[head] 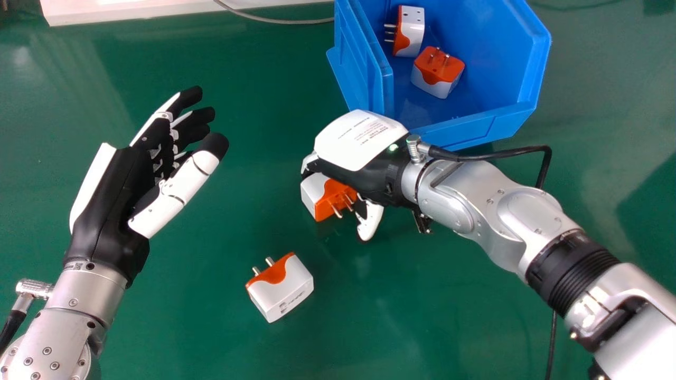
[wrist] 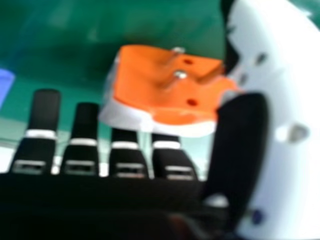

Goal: Pick all objects and put in blue box

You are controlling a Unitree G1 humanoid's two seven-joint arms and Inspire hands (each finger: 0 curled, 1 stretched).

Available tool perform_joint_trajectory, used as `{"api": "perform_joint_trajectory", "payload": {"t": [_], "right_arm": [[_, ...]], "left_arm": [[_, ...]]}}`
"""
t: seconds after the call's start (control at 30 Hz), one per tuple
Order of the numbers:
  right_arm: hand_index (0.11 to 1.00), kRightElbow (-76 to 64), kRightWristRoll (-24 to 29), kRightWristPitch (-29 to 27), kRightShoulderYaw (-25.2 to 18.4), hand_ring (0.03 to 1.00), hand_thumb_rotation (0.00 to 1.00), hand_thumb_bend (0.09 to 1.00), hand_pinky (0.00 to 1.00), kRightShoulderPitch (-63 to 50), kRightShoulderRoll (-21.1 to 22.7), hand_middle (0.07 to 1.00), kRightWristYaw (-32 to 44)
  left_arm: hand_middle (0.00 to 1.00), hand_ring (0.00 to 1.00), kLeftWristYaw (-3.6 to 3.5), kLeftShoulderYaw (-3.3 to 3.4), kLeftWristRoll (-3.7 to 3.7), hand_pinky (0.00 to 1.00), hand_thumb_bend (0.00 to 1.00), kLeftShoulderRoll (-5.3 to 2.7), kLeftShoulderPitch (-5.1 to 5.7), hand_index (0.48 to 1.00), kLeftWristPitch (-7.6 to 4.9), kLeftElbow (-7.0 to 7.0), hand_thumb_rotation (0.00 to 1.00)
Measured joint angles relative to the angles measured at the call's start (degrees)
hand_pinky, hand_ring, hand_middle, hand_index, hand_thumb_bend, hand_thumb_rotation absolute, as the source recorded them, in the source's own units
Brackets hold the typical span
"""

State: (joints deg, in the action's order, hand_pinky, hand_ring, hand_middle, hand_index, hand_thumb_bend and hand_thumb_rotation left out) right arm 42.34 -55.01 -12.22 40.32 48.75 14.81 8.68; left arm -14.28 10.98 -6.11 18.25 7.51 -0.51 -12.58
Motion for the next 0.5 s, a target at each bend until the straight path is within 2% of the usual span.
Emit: {"api": "perform_joint_trajectory", "payload": {"t": [0.13, 0.17, 0.2, 0.23, 0.33, 0.37, 0.5], "right_arm": [[0.692, 0.0, -1.3, 0.1, 0.1, 0.753, 0.00, 0.695, 0.60, 0.0, 0.1, 0.774, -4.4], [0.641, 0.0, -1.6, 0.0, 0.1, 0.695, 0.00, 0.659, 0.56, 0.0, 0.2, 0.726, -6.1], [0.641, 0.3, -1.9, -0.4, 0.1, 0.695, 0.00, 0.659, 0.56, -0.1, 0.3, 0.726, -8.3], [0.616, 0.6, -2.1, -0.9, 0.2, 0.632, 0.00, 0.630, 0.51, -0.1, 0.4, 0.679, -10.8], [0.616, 2.7, -4.3, -2.5, 1.4, 0.632, 0.00, 0.630, 0.51, -0.1, 0.4, 0.679, -19.0], [0.599, 3.6, -4.6, -3.1, 1.8, 0.574, 0.00, 0.606, 0.45, -0.2, 0.4, 0.633, -21.7], [0.570, 7.1, -5.6, -5.5, 2.5, 0.543, 0.00, 0.585, 0.43, -0.5, 0.3, 0.607, -30.5]], "left_arm": [[0.88, 0.88, 0.21, -0.11, 0.04, 0.83, 0.62, -0.01, 0.09, 0.910, 0.20, -0.38, 0.63], [0.88, 0.88, 0.22, -0.15, 0.06, 0.83, 0.62, -0.01, 0.10, 0.909, 0.31, -0.41, 0.63], [0.88, 0.88, 0.24, -0.20, 0.08, 0.83, 0.62, -0.01, 0.13, 0.909, 0.44, -0.43, 0.63], [0.88, 0.88, 0.26, -0.25, 0.09, 0.82, 0.63, -0.01, 0.16, 0.909, 0.60, -0.46, 0.63], [0.88, 0.88, 0.29, -0.44, 0.23, 0.82, 0.63, -0.01, 0.24, 0.909, 0.93, -0.67, 0.63], [0.88, 0.88, 0.31, -0.47, 0.35, 0.82, 0.63, -0.01, 0.25, 0.908, 0.97, -0.75, 0.63], [0.88, 0.88, 0.42, -0.52, 0.50, 0.82, 0.63, -0.01, 0.24, 0.908, 1.12, -1.06, 0.63]]}}
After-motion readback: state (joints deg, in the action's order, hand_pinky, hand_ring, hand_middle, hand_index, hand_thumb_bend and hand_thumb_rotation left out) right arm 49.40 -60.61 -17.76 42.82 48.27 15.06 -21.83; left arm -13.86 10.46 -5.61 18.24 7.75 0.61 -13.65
